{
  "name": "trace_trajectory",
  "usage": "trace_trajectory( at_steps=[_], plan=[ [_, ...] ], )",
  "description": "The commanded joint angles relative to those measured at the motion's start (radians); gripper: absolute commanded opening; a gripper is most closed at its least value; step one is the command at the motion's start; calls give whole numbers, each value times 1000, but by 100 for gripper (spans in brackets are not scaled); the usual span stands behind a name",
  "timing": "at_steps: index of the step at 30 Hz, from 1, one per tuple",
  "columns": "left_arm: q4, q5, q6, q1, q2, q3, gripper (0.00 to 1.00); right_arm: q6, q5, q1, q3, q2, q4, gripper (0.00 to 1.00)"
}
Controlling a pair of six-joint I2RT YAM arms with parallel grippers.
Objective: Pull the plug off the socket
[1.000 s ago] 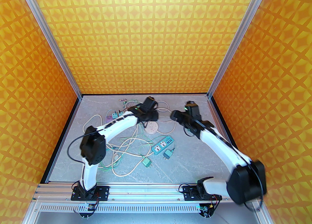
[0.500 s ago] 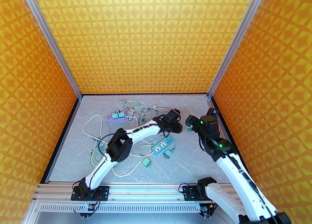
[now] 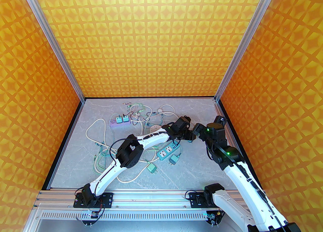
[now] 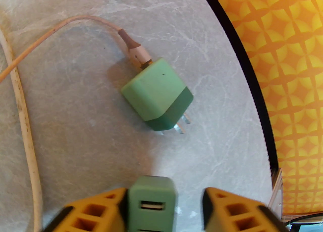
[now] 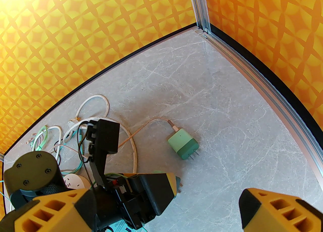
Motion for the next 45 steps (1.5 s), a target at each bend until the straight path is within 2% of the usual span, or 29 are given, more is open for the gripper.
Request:
trace_trajectory(
  at_steps=[1, 6, 15, 20, 22, 29, 35, 41, 45],
  plan=[
    [-37, 22, -20, -9, -50, 13, 67, 0, 16, -4, -16, -18, -7, 99],
    [-111, 16, -23, -24, -113, -1, 100, 3, 8, -4, -16, -30, -7, 99],
    [-338, -60, 53, -28, -146, 89, 99, 8, 2, -4, -19, -41, -9, 99],
    [-495, -179, 160, -31, -155, 177, 99, 4, 13, -4, -21, -46, -14, 98],
    [-511, -234, 200, -31, -176, 168, 99, 4, 13, -4, -19, -45, -12, 99],
    [-453, -282, 289, -25, -262, 94, 99, -2, 4, -4, -9, -31, -7, 99],
    [-355, -298, 268, 15, -373, -57, 99, -34, -44, -4, -14, -24, 29, 98],
    [-233, -313, 232, 95, -532, -280, 99, -64, -173, -5, -1, 55, 91, 98],
    [-212, -296, 244, 95, -548, -313, 99, -55, -183, -5, 1, 99, 123, 98]
  ],
)
